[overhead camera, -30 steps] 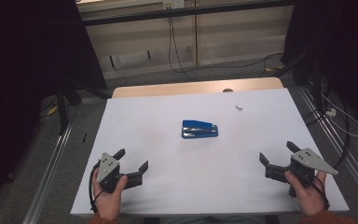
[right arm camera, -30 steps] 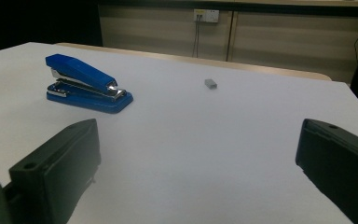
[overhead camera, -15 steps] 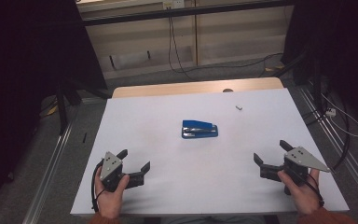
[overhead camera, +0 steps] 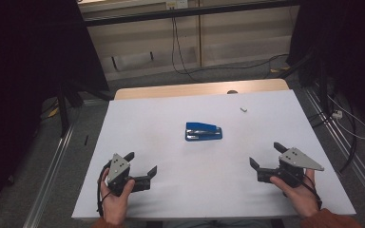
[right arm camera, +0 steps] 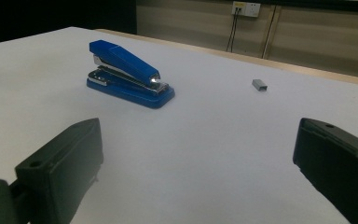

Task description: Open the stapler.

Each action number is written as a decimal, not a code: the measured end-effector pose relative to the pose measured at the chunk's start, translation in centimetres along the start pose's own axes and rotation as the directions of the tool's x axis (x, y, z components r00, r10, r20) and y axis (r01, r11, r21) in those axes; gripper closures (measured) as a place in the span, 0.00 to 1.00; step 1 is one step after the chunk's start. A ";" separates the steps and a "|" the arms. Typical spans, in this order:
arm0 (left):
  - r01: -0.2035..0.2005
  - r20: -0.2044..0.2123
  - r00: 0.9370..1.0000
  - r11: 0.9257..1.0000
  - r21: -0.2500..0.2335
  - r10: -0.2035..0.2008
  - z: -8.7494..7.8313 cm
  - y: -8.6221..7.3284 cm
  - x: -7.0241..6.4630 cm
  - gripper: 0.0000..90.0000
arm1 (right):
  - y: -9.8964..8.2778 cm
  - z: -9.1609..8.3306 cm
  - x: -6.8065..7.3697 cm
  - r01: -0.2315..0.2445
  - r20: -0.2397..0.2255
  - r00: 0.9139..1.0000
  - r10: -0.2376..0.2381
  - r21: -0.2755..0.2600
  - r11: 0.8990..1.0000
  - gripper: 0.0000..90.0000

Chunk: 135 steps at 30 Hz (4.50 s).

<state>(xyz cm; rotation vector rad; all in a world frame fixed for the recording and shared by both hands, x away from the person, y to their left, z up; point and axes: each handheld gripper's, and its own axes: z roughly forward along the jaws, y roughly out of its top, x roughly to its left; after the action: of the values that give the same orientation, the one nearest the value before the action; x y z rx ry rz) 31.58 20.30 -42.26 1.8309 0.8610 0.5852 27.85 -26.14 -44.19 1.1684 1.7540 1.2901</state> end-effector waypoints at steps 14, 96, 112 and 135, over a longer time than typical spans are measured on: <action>-0.023 0.103 0.995 0.998 0.063 0.016 2.4 0.8 -1.9 0.05 | 0.5 1.0 0.7 0.008 -0.053 0.999 -0.008 -0.006 1.000 0.03; -0.024 0.124 0.992 1.000 0.005 0.023 16.7 7.6 1.0 0.09 | 4.9 13.9 4.4 -0.043 -0.237 0.970 0.052 0.045 0.998 0.18; -0.003 0.120 0.993 0.999 0.042 -0.002 16.0 7.3 2.3 0.08 | 5.2 16.7 6.3 0.006 -0.272 0.962 0.006 0.042 0.999 0.11; 0.014 0.099 0.995 0.997 0.072 -0.021 16.8 6.6 3.5 0.09 | 4.9 18.2 6.4 0.046 -0.304 0.953 -0.020 0.077 0.996 1.00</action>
<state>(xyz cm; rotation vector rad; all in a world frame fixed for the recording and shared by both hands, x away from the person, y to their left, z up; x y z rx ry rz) 47.77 11.66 -42.72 1.8987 0.8394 0.4533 42.75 -13.04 -44.92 1.0215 2.0557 1.4493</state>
